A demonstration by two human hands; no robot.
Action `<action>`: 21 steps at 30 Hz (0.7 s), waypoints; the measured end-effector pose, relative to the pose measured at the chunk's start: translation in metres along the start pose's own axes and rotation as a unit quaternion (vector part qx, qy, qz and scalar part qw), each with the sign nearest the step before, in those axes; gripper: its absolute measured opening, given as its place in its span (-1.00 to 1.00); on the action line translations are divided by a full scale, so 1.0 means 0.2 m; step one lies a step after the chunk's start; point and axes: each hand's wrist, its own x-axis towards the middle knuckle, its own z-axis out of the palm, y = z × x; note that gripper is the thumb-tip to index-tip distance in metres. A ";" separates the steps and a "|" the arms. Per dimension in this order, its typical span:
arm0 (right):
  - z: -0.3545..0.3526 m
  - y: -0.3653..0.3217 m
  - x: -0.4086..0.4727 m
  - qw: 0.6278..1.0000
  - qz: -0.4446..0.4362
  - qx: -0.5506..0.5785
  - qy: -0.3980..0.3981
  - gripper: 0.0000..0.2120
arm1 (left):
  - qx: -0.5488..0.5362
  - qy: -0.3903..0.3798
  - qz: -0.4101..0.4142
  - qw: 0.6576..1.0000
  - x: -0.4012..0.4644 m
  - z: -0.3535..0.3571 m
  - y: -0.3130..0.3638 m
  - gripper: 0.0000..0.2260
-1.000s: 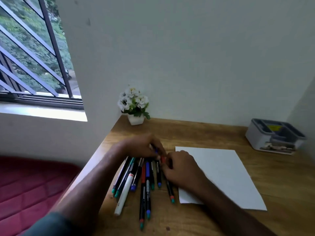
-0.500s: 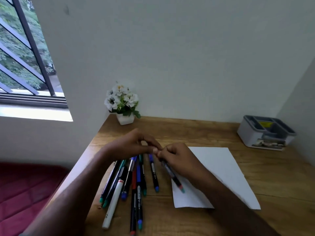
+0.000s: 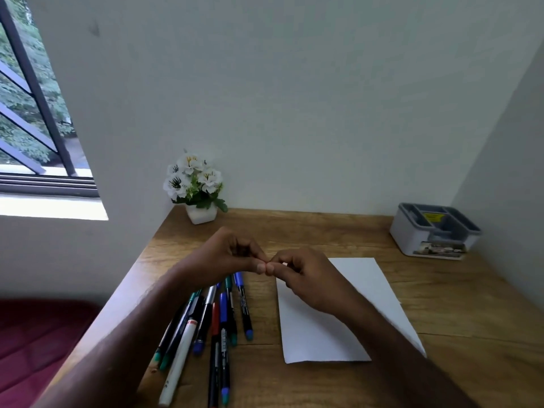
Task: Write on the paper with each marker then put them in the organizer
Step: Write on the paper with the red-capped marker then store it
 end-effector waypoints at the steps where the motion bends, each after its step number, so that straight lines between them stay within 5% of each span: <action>1: 0.00 0.01 0.00 1.000 -0.001 0.004 -0.005 -0.76 | -0.004 -0.003 -0.003 1.000 0.00 0.00 0.01 -0.91; 6: -0.11 0.04 -0.05 0.992 0.041 0.074 -0.095 -0.81 | 0.065 0.002 -0.036 0.997 0.00 -0.01 -0.02 -0.88; 9: -0.19 0.09 -0.08 0.976 0.038 0.212 -0.039 -0.74 | 0.146 0.038 -0.060 0.987 0.00 -0.02 -0.07 -0.85; 15: -0.20 0.15 -0.05 0.853 -0.001 0.521 -0.022 -0.68 | 0.182 0.076 -0.081 0.977 0.01 0.02 -0.11 -0.79; 17: -0.17 0.16 -0.04 0.894 -0.031 0.445 0.036 -0.81 | 0.206 0.073 -0.083 0.972 0.01 0.02 -0.12 -0.82; 19: -0.10 0.18 -0.04 0.958 -0.057 0.250 0.127 -0.84 | 0.248 0.066 -0.084 0.963 0.01 0.02 -0.13 -0.88; 21: -0.02 0.18 -0.07 0.981 -0.102 0.081 0.145 -0.83 | 0.292 0.060 -0.083 0.951 0.02 0.05 -0.13 -0.91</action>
